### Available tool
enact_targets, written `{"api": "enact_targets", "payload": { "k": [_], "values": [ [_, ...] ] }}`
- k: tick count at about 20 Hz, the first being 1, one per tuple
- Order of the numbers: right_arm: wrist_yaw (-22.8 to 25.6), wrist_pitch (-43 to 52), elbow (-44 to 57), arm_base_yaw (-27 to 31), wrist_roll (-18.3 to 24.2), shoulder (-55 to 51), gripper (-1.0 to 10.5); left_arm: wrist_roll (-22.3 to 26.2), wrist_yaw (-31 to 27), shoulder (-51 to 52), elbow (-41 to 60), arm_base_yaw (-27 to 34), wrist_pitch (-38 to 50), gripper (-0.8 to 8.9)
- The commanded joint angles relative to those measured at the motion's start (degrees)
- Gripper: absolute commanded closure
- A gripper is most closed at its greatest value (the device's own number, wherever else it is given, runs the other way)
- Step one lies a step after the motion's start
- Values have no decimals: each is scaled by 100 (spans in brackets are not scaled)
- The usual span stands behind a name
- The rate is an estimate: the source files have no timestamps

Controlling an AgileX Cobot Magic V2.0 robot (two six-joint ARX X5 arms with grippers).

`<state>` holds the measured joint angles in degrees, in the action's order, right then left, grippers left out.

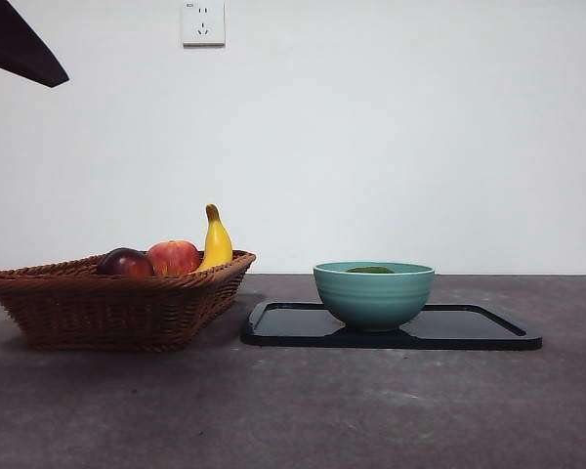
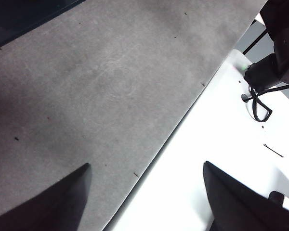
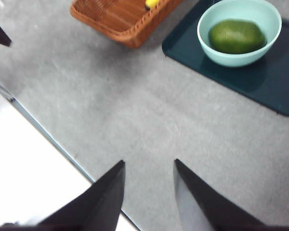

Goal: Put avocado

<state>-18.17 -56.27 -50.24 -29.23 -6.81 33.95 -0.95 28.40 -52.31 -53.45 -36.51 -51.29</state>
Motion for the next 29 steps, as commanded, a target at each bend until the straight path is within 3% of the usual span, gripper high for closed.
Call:
{"api": "enact_targets", "payload": {
  "k": [1, 7, 10, 11, 26, 27, 28, 29],
  "values": [
    [-7, 50, -44, -39, -138, 28, 783, 31, 15, -31, -68, -35, 31, 441],
    [-146, 50, -44, -39, -133, 42, 785, 28, 15, -31, -68, -35, 31, 475],
    [-157, 48, -44, -39, -133, 42, 939, 28, 15, -31, -68, -35, 31, 766],
    [-157, 48, -44, -39, -133, 42, 939, 28, 15, -31, -68, -35, 31, 805],
    [-131, 55, -44, -37, -136, 37, 939, 31, 15, -31, -68, -35, 26, 805],
    [-131, 55, -44, -37, -133, 37, 939, 146, -11, -31, -72, -35, 4, 805],
    [-131, 57, -44, -37, -133, 37, 939, 986, -579, -20, -81, -7, -17, 804],
    [-131, 57, -44, -37, -133, 37, 939, 1322, -896, 35, -81, 17, -28, 804]
  ]
}}
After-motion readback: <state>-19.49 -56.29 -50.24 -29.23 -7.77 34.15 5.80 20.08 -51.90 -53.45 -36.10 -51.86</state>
